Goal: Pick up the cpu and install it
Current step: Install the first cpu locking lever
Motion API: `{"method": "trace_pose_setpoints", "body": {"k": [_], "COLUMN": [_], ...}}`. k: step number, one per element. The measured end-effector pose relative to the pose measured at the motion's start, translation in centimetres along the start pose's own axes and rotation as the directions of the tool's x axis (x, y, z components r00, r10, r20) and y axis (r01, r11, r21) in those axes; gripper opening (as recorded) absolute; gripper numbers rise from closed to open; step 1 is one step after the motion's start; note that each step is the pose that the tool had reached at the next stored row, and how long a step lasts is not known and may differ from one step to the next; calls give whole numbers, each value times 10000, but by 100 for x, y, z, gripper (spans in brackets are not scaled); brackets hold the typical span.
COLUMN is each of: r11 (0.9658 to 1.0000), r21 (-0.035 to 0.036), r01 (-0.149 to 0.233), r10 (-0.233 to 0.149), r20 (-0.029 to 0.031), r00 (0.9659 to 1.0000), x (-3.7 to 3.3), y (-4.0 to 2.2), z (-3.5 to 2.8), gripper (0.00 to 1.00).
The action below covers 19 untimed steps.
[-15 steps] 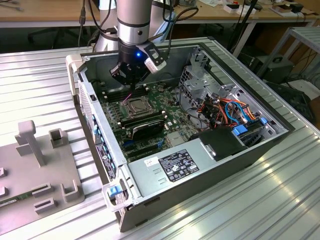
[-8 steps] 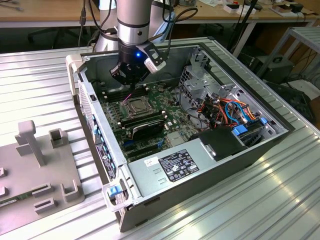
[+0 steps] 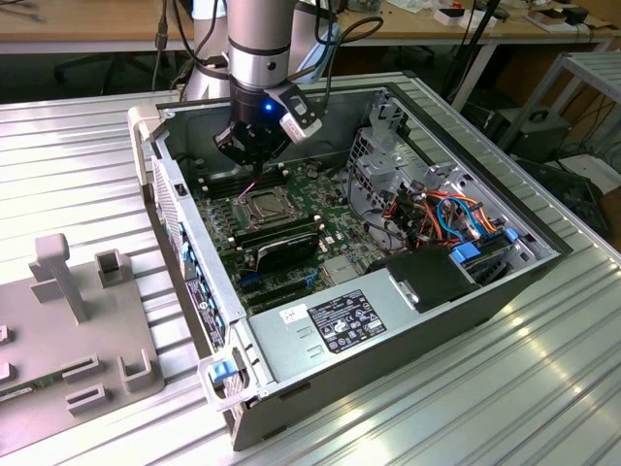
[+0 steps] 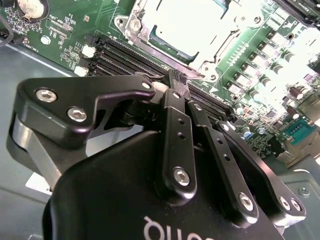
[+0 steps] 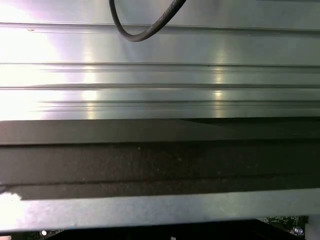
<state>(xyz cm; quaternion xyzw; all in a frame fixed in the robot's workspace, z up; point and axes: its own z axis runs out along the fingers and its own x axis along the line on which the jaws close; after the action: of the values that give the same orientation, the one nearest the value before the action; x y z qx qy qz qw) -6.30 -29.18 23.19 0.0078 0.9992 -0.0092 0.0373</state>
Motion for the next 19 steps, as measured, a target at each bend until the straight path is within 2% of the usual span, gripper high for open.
{"method": "trace_pose_setpoints", "body": {"k": [10, 19], "r11": [10000, 10000], "r21": [1, -1], "r01": [1, 0], "r10": [-1, 0], "r20": [-1, 0], "r00": [10000, 10000], "x": [-21, -22], "y": [5, 5], "z": [32, 26], "gripper": [11, 11]}}
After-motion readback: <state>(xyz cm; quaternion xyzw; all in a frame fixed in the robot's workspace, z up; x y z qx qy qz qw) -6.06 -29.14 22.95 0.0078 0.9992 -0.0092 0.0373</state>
